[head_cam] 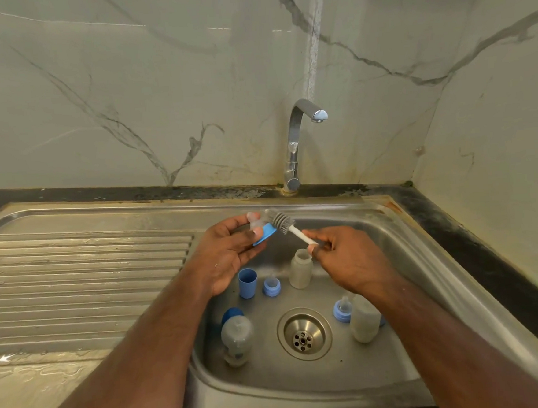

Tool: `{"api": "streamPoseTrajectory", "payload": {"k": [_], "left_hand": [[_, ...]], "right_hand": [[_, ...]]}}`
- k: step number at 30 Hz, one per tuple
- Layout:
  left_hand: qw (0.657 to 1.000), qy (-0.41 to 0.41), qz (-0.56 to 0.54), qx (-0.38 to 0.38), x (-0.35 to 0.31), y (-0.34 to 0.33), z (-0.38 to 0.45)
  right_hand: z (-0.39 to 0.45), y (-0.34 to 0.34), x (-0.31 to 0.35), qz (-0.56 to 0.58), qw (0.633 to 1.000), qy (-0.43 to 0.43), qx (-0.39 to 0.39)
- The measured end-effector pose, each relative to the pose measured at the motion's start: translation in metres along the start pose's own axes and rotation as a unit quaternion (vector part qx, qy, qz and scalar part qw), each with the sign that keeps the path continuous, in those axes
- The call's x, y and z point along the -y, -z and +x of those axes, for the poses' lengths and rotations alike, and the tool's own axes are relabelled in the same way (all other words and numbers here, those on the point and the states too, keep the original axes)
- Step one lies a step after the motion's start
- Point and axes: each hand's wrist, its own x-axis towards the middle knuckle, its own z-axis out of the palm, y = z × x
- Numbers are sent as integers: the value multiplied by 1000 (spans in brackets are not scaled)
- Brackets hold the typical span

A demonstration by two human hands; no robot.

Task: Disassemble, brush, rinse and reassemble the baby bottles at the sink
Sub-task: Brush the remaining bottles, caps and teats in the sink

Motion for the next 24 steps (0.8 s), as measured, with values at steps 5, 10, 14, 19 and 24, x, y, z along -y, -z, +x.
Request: {"api": "streamPoseTrajectory", "payload": {"k": [5, 10, 14, 19, 24], "left_hand": [[1000, -3, -8, -2, 2, -1, 2], [1000, 4, -9, 15, 3, 0, 2], [1000, 7, -18, 13, 2, 2, 3], [999, 18, -29, 18, 2, -2, 1], [997, 13, -76, 12, -2, 2, 1]], "right_hand": [[-3, -1, 2, 61, 998, 7, 20], [2, -6, 2, 39, 999, -8, 2], [-3, -5, 2, 93, 996, -5, 14], [2, -8, -2, 70, 997, -16, 1], [-3, -8, -3, 155, 987, -26, 21]]}}
